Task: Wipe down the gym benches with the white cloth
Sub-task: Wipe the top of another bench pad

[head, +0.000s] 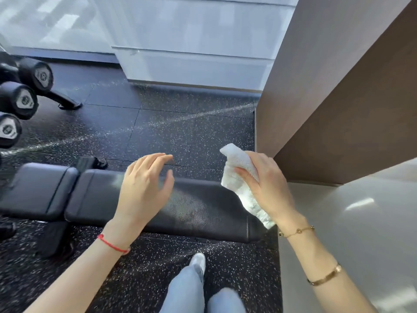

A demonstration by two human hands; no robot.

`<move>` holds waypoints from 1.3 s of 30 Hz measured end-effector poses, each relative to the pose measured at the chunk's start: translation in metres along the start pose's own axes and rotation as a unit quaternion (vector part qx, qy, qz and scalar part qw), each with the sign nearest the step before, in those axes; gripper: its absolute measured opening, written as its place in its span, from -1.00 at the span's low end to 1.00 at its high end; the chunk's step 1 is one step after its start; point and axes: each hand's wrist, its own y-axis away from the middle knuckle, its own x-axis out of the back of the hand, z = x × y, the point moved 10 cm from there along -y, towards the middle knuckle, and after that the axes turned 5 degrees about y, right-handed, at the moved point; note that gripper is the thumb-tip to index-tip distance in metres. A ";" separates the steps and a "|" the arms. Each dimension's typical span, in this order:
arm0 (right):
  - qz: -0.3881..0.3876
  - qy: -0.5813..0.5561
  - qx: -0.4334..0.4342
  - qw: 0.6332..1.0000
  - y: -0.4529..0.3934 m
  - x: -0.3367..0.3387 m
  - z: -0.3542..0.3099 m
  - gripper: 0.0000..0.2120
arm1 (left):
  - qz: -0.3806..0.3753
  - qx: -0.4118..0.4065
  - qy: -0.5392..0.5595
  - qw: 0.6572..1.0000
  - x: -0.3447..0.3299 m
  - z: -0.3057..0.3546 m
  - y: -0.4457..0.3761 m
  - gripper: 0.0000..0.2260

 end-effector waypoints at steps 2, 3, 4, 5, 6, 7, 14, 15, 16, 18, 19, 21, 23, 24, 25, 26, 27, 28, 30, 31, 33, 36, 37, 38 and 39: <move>-0.004 -0.002 0.002 1.000 -0.003 0.036 -0.016 -0.65 | 0.006 -0.004 0.000 1.000 0.034 0.022 -0.010 -0.72; -0.005 0.000 0.002 1.000 -0.004 0.052 -0.020 -0.66 | 0.010 -0.005 0.001 1.000 0.048 0.032 -0.015 -0.72; -0.004 0.003 0.002 1.000 -0.005 0.067 -0.022 -0.67 | 0.011 -0.006 0.001 1.000 0.059 0.043 -0.019 -0.71; 0.000 0.005 0.000 1.000 -0.007 0.082 -0.022 -0.67 | 0.010 -0.004 0.002 1.000 0.067 0.053 -0.022 -0.71; 0.002 0.007 0.000 1.000 -0.010 0.096 -0.021 -0.67 | 0.009 -0.001 0.003 1.000 0.074 0.063 -0.026 -0.71; 0.001 0.008 0.002 1.000 -0.013 0.109 -0.019 -0.67 | 0.009 0.005 0.006 1.000 0.079 0.073 -0.030 -0.71; -0.032 -0.009 0.045 0.998 -0.044 0.181 0.019 -0.72 | 0.027 0.055 0.042 0.997 0.084 0.150 -0.052 -0.71; -0.038 -0.012 0.056 0.998 -0.049 0.190 0.025 -0.72 | 0.035 0.067 0.045 0.996 0.082 0.161 -0.054 -0.72; -0.046 -0.012 0.066 0.997 -0.053 0.198 0.030 -0.71 | 0.044 0.078 0.049 0.995 0.080 0.171 -0.056 -0.72; -0.067 -0.007 0.088 0.994 -0.061 0.209 0.039 -0.69 | 0.066 0.100 0.054 0.991 0.076 0.188 -0.059 -0.72; -0.076 -0.006 0.098 0.992 -0.065 0.213 0.043 -0.69 | 0.073 0.111 0.056 0.990 0.073 0.195 -0.060 -0.72; -0.090 0.000 0.113 0.990 -0.073 0.219 0.051 -0.69 | 0.086 0.128 0.058 0.986 0.067 0.207 -0.062 -0.72; -0.105 0.008 0.126 0.986 -0.081 0.220 0.054 -0.69 | 0.101 0.142 0.054 0.983 0.065 0.214 -0.063 -0.73; -0.111 0.009 0.133 0.985 -0.084 0.220 0.054 -0.69 | 0.105 0.150 0.049 0.982 0.065 0.215 -0.063 -0.73; -0.117 0.009 0.141 0.983 -0.089 0.218 0.054 -0.68 | 0.109 0.160 0.044 0.980 0.064 0.216 -0.062 -0.73; -0.123 0.008 0.148 0.981 -0.094 0.216 0.052 -0.68 | 0.114 0.170 0.039 0.978 0.065 0.216 -0.061 -0.73; -0.130 0.007 0.155 0.979 -0.099 0.214 0.050 -0.69 | 0.119 0.178 0.038 0.976 0.066 0.215 -0.060 -0.73; -0.137 0.006 0.162 0.977 -0.105 0.210 0.047 -0.69 | 0.123 0.185 0.039 0.974 0.066 0.214 -0.059 -0.73; -0.148 0.008 0.179 0.973 -0.117 0.202 0.039 -0.69 | 0.133 0.195 0.040 0.971 0.066 0.209 -0.060 -0.73; -0.155 0.010 0.186 0.970 -0.124 0.198 0.036 -0.69 | 0.139 0.200 0.037 0.969 0.066 0.206 -0.060 -0.73; -0.168 0.011 0.198 0.965 -0.140 0.188 0.029 -0.70 | 0.150 0.214 0.031 0.965 0.065 0.199 -0.064 -0.72; -0.186 0.023 0.226 0.956 -0.173 0.170 0.012 -0.68 | 0.170 0.236 0.022 0.957 0.065 0.179 -0.077 -0.73; -0.191 0.028 0.237 0.952 -0.185 0.164 0.004 -0.67 | 0.175 0.244 0.019 0.954 0.064 0.172 -0.082 -0.73; -0.195 0.030 0.249 0.948 -0.197 0.157 -0.004 -0.66 | 0.181 0.253 0.017 0.950 0.063 0.163 -0.087 -0.73; -0.198 0.028 0.261 0.944 -0.210 0.150 -0.013 -0.65 | 0.188 0.262 0.014 0.946 0.063 0.154 -0.094 -0.73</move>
